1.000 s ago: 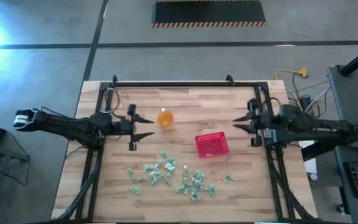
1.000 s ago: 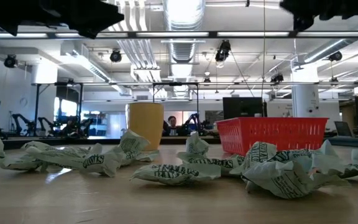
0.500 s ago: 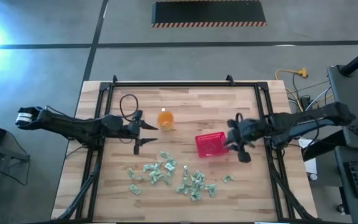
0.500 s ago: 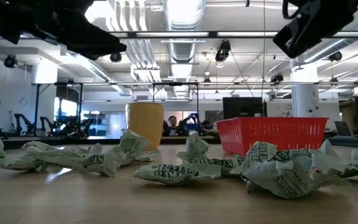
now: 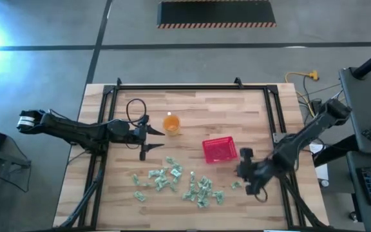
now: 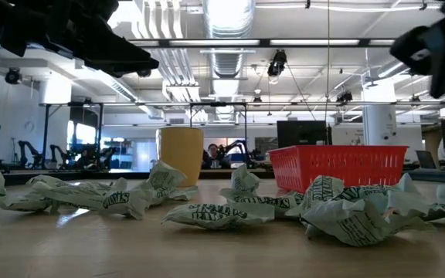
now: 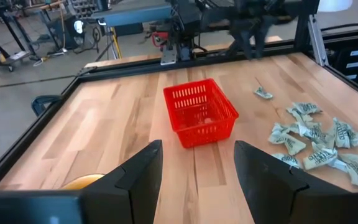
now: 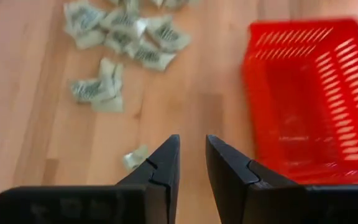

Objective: Pick and place Stevia / Truvia into bins
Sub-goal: Put the stevia packet into the basket

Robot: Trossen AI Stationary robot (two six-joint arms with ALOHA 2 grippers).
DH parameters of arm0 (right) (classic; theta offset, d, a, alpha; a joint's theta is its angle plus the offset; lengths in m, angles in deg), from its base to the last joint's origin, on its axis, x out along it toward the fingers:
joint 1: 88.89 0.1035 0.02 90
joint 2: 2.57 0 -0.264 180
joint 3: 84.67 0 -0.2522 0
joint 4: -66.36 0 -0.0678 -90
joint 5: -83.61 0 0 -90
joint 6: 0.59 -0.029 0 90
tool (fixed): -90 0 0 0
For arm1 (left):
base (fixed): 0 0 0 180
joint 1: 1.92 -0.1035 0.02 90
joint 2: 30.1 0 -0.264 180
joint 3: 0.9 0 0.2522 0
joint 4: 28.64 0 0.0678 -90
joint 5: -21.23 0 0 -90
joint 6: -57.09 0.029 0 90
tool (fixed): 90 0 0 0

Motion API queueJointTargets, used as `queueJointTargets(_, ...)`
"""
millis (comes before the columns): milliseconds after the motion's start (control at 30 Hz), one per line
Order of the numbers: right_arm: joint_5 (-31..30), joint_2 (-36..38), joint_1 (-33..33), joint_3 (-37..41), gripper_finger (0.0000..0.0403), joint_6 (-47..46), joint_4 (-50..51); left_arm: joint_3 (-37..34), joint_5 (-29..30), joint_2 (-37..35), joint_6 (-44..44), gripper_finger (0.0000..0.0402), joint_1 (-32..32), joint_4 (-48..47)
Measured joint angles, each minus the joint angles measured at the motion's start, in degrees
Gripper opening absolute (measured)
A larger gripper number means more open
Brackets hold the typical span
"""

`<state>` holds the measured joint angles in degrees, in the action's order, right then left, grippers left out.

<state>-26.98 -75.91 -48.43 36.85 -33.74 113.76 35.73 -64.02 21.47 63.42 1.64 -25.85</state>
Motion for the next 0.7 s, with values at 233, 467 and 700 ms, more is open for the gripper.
queueJointTargets(233,-0.57,-10.41,5.49,-2.42,0.0068,-9.01,1.54,0.00,0.01,0.30,0.02,0.0183,-0.02,0.31)
queueJointTargets(467,0.40,-15.67,5.45,-3.55,0.0079,-14.39,2.19,0.00,0.00,1.35,0.02,0.0183,-0.02,0.96)
queueJointTargets(700,2.61,-16.66,5.45,-3.54,0.0121,-17.81,2.04,0.00,0.00,1.64,0.02,0.0183,-0.02,0.98)
